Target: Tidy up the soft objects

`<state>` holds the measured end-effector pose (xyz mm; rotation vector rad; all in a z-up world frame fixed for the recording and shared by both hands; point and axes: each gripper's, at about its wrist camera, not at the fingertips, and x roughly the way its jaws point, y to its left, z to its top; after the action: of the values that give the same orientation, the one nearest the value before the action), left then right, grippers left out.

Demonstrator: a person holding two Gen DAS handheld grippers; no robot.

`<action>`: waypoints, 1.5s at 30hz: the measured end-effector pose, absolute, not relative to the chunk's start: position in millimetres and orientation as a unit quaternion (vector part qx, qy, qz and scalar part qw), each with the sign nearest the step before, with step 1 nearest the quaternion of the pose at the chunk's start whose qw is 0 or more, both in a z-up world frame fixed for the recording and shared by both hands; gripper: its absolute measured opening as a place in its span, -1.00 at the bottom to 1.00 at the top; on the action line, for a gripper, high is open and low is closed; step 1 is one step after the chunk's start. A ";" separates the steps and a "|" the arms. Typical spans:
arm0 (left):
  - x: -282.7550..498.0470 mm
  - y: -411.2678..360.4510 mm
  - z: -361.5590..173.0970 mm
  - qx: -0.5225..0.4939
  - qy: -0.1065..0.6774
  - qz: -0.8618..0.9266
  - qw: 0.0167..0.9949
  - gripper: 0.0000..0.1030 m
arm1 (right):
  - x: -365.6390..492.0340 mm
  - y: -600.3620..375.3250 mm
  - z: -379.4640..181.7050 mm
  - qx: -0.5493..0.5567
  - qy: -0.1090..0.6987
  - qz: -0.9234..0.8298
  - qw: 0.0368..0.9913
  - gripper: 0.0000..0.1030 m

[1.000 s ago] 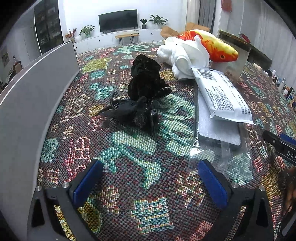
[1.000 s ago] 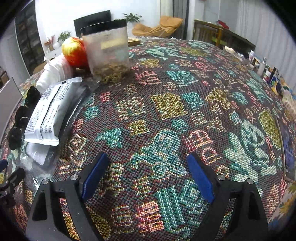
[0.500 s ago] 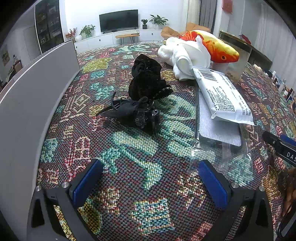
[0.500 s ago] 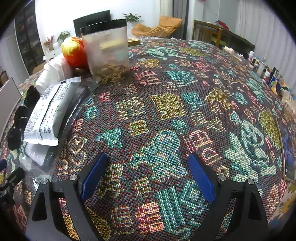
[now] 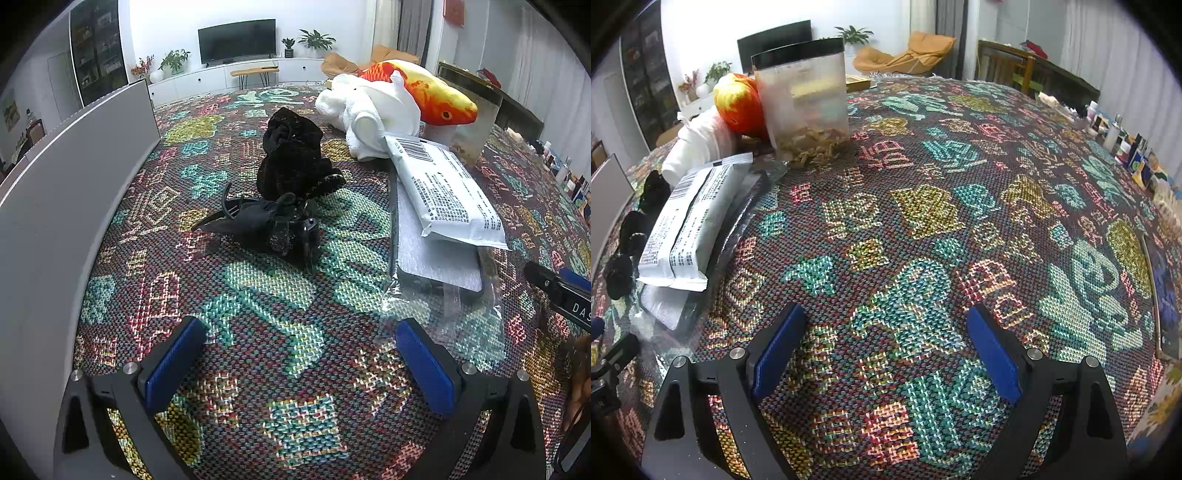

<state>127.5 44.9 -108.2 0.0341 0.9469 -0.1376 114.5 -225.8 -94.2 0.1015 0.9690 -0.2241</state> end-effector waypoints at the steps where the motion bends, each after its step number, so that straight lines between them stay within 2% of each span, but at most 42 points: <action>1: 127.6 45.2 -108.2 0.016 0.456 -0.066 0.888 1.00 | 114.6 -225.9 -94.2 0.049 0.465 -0.107 0.878 0.78; 28: 127.4 45.3 -107.6 0.020 0.456 -0.064 0.888 1.00 | 115.1 -225.9 -94.2 0.049 0.464 -0.108 0.878 0.79; 35: 109.0 55.3 -105.1 0.027 0.477 -0.072 0.876 1.00 | 115.0 -225.7 -94.0 0.049 0.464 -0.108 0.878 0.79; 45: 90.0 65.6 -107.5 0.033 0.452 -0.080 0.888 1.00 | 114.7 -225.4 -93.7 0.050 0.464 -0.109 0.878 0.80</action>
<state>90.0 65.6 -107.5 0.0696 0.9385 -0.1668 114.7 -225.4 -93.7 0.1046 0.9677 -0.2267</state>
